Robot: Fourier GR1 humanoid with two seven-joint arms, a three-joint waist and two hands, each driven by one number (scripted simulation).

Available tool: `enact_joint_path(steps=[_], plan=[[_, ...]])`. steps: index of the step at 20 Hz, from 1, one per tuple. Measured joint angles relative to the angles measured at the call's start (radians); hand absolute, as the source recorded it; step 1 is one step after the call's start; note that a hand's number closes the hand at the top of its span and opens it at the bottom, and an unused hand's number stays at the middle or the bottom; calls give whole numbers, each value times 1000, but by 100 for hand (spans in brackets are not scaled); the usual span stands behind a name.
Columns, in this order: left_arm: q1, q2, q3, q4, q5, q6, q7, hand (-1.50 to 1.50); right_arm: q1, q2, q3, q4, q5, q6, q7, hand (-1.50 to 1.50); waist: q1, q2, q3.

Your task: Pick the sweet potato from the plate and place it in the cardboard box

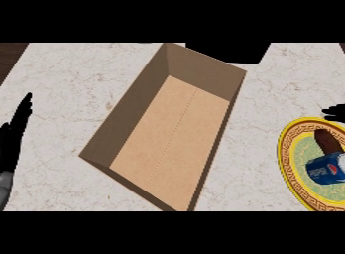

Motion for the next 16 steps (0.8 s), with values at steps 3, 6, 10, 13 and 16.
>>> enact_joint_path(steps=[3, 6, 10, 13, 16], plan=[[-4, -6, 14, 23, -1, -11, -12, 0, -70, 57, 38, 86, 77, -2, -1, -150, -9, -2, 0], [-10, -22, 22, 48, -16, -8, -20, 0, -111, 121, 57, 170, 151, -30, -3, -150, -20, -4, -1], [1, -18, 47, 31, -21, -26, -6, 0, -149, 189, 56, 272, 224, -60, -16, -150, -30, -7, 0], [14, -22, 59, 16, -35, -34, -4, 0, -176, 230, 45, 332, 264, -76, -27, -150, -33, -9, -1], [25, -37, 71, 13, -51, -33, -10, 0, -189, 244, 31, 361, 296, -87, -38, -150, -39, -10, -1]])
